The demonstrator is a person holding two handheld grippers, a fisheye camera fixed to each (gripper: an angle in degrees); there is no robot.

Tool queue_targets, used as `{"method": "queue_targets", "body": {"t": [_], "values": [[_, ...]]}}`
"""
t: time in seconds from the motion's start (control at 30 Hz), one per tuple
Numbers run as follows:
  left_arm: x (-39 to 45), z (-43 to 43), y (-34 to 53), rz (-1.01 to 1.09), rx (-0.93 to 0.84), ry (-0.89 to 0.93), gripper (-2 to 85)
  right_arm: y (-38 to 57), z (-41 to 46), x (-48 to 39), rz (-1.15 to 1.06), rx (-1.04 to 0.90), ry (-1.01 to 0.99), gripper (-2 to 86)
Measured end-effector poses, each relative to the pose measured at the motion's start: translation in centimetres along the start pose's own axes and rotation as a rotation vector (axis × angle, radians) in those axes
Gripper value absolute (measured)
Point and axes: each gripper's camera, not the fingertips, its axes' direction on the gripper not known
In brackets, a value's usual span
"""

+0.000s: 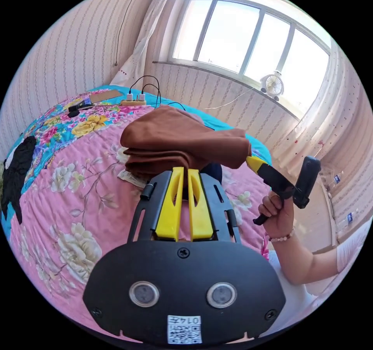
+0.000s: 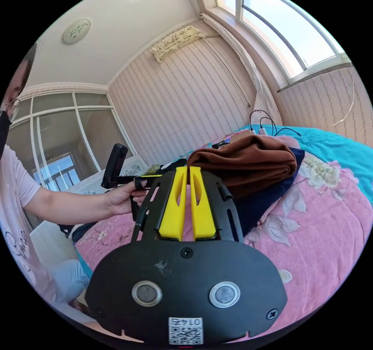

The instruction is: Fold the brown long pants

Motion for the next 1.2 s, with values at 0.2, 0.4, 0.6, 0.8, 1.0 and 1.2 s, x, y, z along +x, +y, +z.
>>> {"method": "queue_targets", "body": {"t": [0.2, 0.4, 0.6, 0.8, 1.0, 1.2], "values": [[0.4, -17.7, 5.8, -0.027, 0.154, -0.026, -1.0, -3.2, -2.9, -11.5, -0.141, 0.043, -0.186, 0.1], [1.5, -41.4, 17.9, -0.122, 0.379, -0.233, -1.0, -6.3, -1.8, -24.9, -0.188, -0.008, -0.386, 0.1], [4.5, -58.4, 33.8, -0.311, 0.553, -0.473, -1.0, -3.3, 0.3, -33.6, -0.122, -0.115, -0.54, 0.0], [3.4, -61.6, 51.8, -0.731, 0.388, -0.603, -1.0, 13.2, 9.4, -36.5, 0.009, -0.778, -0.465, 0.1], [4.0, -61.8, 57.3, -0.769, 0.353, -0.566, -1.0, 24.9, 10.6, -37.7, 0.17, -1.024, -0.458, 0.0], [4.9, -67.1, 53.0, -0.566, 0.518, -0.581, -1.0, 20.4, 10.5, -42.9, -0.019, -0.903, -0.791, -0.4]]}}
